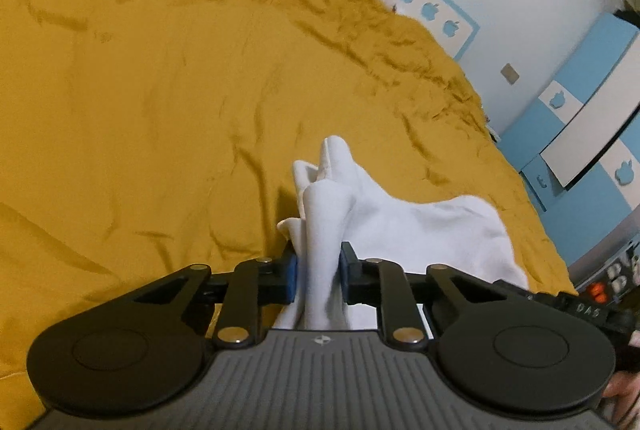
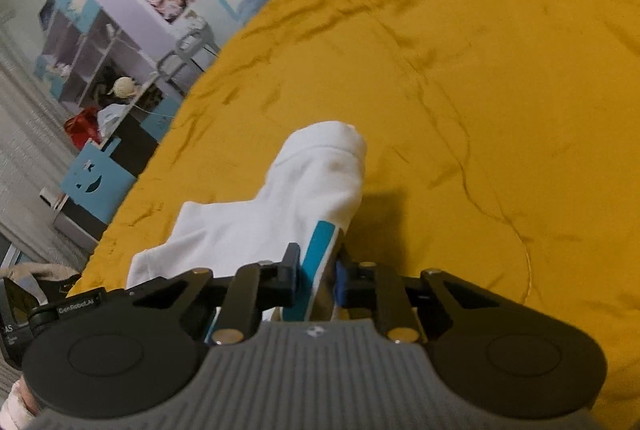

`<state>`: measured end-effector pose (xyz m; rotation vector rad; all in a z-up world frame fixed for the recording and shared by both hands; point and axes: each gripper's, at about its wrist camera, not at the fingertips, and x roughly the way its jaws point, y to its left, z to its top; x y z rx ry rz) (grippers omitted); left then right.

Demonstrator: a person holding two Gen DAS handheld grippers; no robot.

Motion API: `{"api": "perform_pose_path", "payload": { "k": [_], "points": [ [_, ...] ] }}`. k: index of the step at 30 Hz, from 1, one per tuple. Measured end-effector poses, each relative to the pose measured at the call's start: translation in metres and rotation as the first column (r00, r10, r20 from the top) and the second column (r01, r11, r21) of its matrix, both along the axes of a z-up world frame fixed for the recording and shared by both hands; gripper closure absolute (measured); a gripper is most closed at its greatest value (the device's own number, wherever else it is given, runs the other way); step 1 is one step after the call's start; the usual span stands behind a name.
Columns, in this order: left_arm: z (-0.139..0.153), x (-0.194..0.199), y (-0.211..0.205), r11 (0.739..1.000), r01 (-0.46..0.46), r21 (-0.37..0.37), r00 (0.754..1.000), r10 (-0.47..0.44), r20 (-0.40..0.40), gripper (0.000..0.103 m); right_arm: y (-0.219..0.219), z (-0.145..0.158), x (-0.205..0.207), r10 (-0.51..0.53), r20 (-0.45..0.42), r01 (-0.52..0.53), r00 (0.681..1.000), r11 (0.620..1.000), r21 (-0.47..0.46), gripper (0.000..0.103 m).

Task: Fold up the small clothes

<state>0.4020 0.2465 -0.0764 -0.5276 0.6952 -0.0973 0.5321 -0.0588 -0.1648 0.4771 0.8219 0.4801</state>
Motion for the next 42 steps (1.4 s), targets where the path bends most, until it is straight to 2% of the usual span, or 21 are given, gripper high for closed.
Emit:
{"api": "perform_pose_path", "payload": {
  "k": [5, 14, 18, 22, 25, 28, 32, 37, 42],
  "points": [
    [0.044, -0.043, -0.019, 0.998, -0.029, 0.06, 0.994, 0.022, 0.106, 0.082, -0.001, 0.048, -0.036, 0.013, 0.105, -0.012, 0.994, 1.0, -0.006, 0.092],
    [0.116, -0.13, -0.047, 0.996, -0.068, 0.05, 0.965, 0.053, 0.255, 0.082, -0.025, 0.134, -0.135, 0.025, 0.265, -0.033, 0.964, 0.999, 0.025, 0.093],
    [0.143, -0.164, -0.064, 0.998, -0.056, 0.034, 0.947, 0.042, 0.32, 0.082, -0.045, 0.17, -0.187, 0.022, 0.364, -0.034, 0.931, 0.999, 0.026, 0.093],
    [0.162, -0.191, -0.085, 0.999, -0.028, 0.031, 0.93, 0.015, 0.367, 0.082, -0.07, 0.195, -0.229, 0.007, 0.409, -0.02, 0.913, 0.999, 0.028, 0.093],
    [0.167, -0.208, -0.104, 0.999, -0.003, 0.042, 0.929, -0.013, 0.37, 0.082, -0.091, 0.204, -0.26, -0.009, 0.427, -0.006, 0.904, 0.999, 0.033, 0.093],
    [0.166, -0.217, -0.118, 0.998, 0.024, 0.066, 0.939, -0.045, 0.342, 0.082, -0.112, 0.208, -0.29, -0.024, 0.433, 0.008, 0.901, 0.999, 0.039, 0.093],
    [0.155, -0.223, -0.128, 0.996, 0.064, 0.069, 0.952, -0.081, 0.294, 0.082, -0.137, 0.201, -0.316, -0.037, 0.391, 0.026, 0.92, 0.999, 0.034, 0.093],
    [0.124, -0.212, -0.132, 0.995, 0.086, 0.055, 0.977, -0.095, 0.192, 0.082, -0.15, 0.172, -0.316, -0.057, 0.287, 0.056, 0.956, 0.998, 0.011, 0.093],
    [0.101, -0.194, -0.124, 0.995, 0.096, 0.039, 0.986, -0.1, 0.133, 0.082, -0.142, 0.138, -0.291, -0.058, 0.204, 0.061, 0.977, 0.998, -0.008, 0.093]
  ]
}}
